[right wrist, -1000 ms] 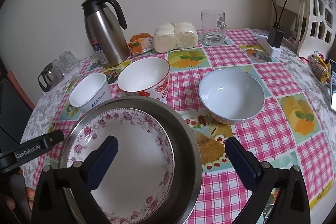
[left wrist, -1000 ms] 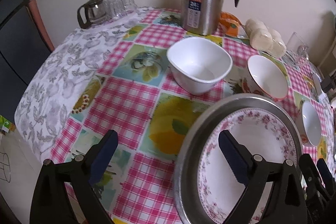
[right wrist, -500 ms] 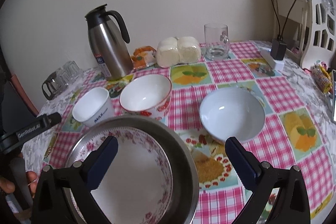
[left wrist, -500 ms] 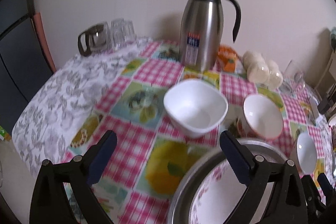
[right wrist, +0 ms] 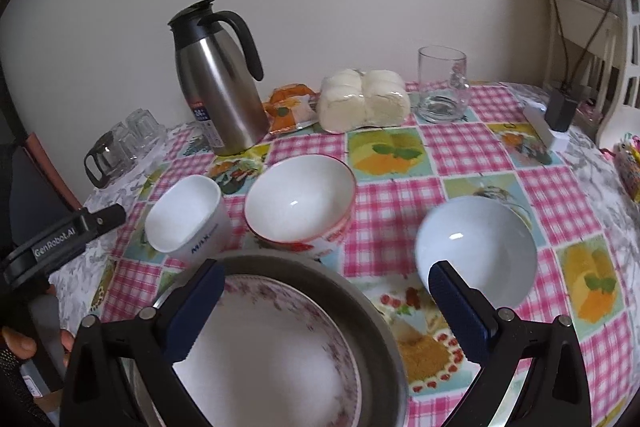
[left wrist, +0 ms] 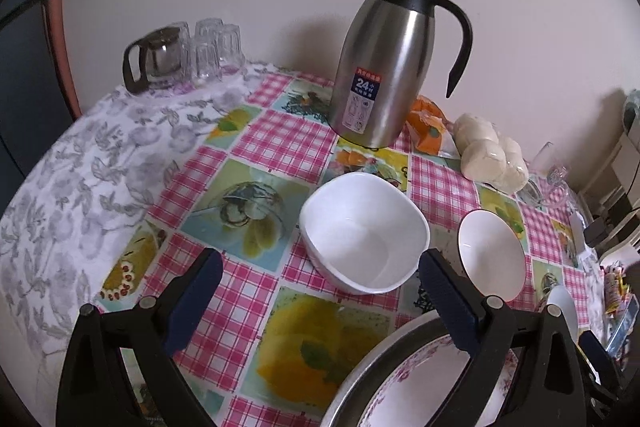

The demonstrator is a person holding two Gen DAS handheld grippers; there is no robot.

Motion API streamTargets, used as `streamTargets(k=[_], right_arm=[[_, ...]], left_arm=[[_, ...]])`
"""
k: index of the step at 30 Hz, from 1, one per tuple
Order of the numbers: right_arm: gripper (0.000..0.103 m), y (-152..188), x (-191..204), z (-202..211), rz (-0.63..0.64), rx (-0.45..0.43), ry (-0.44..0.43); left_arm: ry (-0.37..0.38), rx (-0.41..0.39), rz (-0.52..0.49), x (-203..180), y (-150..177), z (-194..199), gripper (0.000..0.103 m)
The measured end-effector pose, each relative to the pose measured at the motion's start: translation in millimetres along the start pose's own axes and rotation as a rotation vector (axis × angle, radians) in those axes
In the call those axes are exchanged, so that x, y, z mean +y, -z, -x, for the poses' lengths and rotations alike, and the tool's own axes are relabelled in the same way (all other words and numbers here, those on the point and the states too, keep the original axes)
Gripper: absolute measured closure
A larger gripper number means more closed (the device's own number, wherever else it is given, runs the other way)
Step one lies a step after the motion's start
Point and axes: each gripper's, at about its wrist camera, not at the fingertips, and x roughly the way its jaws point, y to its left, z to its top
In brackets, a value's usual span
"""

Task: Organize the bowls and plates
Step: 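Move both tools to the rim of the white red-rimmed bowl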

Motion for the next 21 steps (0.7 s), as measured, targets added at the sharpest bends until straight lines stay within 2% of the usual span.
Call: streamTargets(k=[6,9,12,14,16,18,21], right_arm=[[0.0,-14.2,19.1,-12.3,0.029,0.026,-0.021],[0.0,-23.3,30.1,-22.6,0.031,0.051,-0.04],[0.0,-35.8,44.1,-37.5,0.046,0.066,-0.044],[0.0,-44.7,54.0,-48.7,0.067,0.073,-0.04],[0.002,-51.6,63.0,-61.2,0.083,0.091,-0.039],[0.007,-56.4,70.4,-70.8,0.104,0.1,-0.036],[0.008,-62.1,77.1,-85.5,0.121,0.113,-0.003]], left_arm=[[0.052,0.096,0.105,17.2,-3.3,-25.6,0.005],[0.044,0.106,0.12,21.8,-6.9,-35.9,0.005],[0.071,0.115,0.137,26.4,-13.0,-49.6,0.01],[0.07,0.124,0.132,27.9,-15.8,-58.2,0.019],[0.065,0.135,0.13,30.7,-17.5,-69.1,0.023],[0.075,0.148,0.145,34.7,-17.8,-77.6,0.023],[0.083,0.163,0.159,37.9,-17.5,-87.4,0.023]])
